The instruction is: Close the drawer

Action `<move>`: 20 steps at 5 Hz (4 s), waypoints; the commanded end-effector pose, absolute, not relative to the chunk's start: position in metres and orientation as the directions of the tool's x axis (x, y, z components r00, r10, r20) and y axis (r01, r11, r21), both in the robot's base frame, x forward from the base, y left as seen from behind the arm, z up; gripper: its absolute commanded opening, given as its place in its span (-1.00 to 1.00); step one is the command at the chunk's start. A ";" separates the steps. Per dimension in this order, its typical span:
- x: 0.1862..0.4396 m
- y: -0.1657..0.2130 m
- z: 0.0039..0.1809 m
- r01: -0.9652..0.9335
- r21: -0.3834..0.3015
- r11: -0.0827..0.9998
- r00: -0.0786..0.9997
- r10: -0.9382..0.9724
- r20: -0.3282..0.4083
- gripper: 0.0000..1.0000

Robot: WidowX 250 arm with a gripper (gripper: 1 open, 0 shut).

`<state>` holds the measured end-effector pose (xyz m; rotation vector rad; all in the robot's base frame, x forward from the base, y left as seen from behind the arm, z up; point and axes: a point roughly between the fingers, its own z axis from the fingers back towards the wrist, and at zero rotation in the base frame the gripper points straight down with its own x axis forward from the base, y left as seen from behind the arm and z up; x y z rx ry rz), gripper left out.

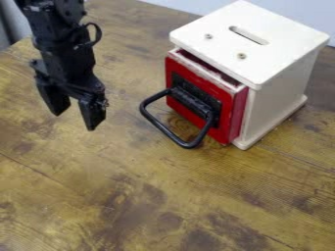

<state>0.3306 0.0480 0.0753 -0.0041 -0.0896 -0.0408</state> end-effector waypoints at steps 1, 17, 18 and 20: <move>0.343 0.053 0.092 0.019 0.017 1.000 0.987 -0.022 0.162 1.00; 0.348 0.040 0.062 -0.027 0.006 1.000 0.989 0.026 0.146 1.00; 0.350 0.034 0.057 -0.021 0.006 1.000 0.990 0.020 0.137 1.00; 0.356 0.024 0.061 -0.007 0.009 1.000 0.988 0.006 0.155 1.00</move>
